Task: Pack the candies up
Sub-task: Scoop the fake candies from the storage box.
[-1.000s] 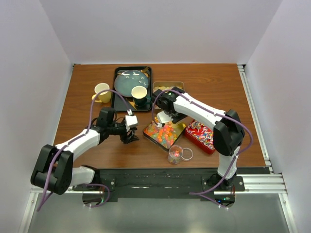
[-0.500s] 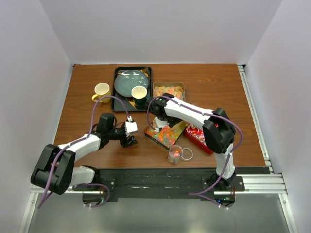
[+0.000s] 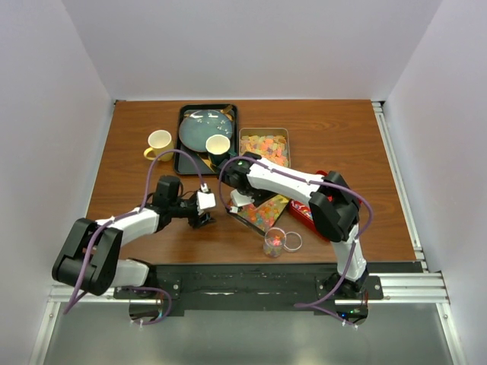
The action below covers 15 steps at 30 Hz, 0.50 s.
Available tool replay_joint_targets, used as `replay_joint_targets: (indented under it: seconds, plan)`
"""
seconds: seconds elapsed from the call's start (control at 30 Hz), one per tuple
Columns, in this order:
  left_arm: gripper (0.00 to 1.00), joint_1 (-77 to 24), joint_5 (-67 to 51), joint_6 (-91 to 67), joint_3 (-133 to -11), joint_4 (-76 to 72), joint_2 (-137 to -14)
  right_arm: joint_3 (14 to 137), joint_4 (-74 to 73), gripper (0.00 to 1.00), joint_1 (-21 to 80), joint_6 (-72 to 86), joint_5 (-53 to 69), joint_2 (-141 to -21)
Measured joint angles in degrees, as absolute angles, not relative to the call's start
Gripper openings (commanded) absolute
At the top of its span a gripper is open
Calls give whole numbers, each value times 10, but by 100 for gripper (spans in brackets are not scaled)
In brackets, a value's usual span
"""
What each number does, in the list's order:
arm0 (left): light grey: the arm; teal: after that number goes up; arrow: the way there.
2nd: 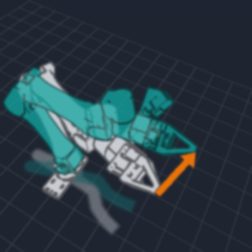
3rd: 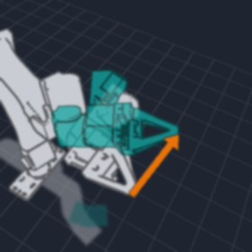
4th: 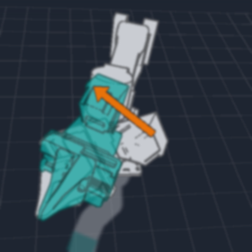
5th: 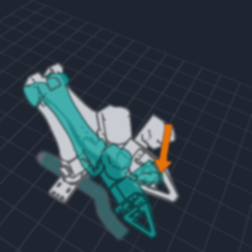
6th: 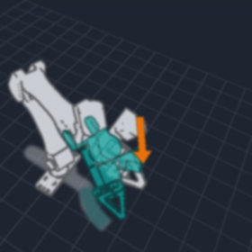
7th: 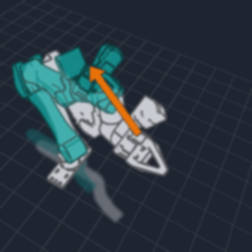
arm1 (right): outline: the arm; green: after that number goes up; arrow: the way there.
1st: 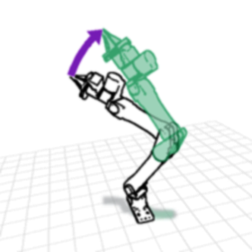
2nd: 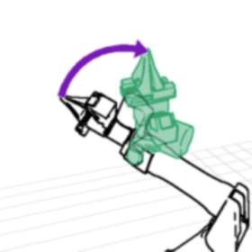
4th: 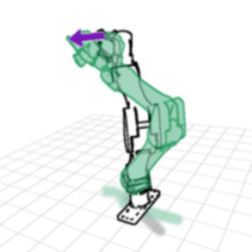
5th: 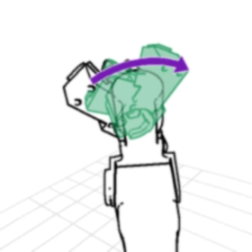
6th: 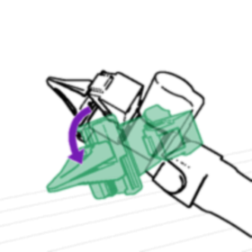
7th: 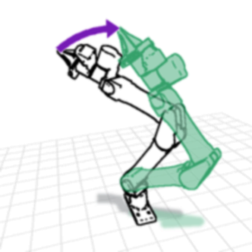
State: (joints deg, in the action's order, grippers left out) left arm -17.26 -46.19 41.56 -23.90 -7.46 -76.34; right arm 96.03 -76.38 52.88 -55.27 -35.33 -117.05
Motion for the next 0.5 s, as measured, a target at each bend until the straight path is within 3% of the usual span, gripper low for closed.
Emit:
replay_joint_targets:
  seconds: [0.5]
  plan:
    - [52,-170,-480,470,-265,-46,-788,984,-771,0,533,-509,-263,-1245]
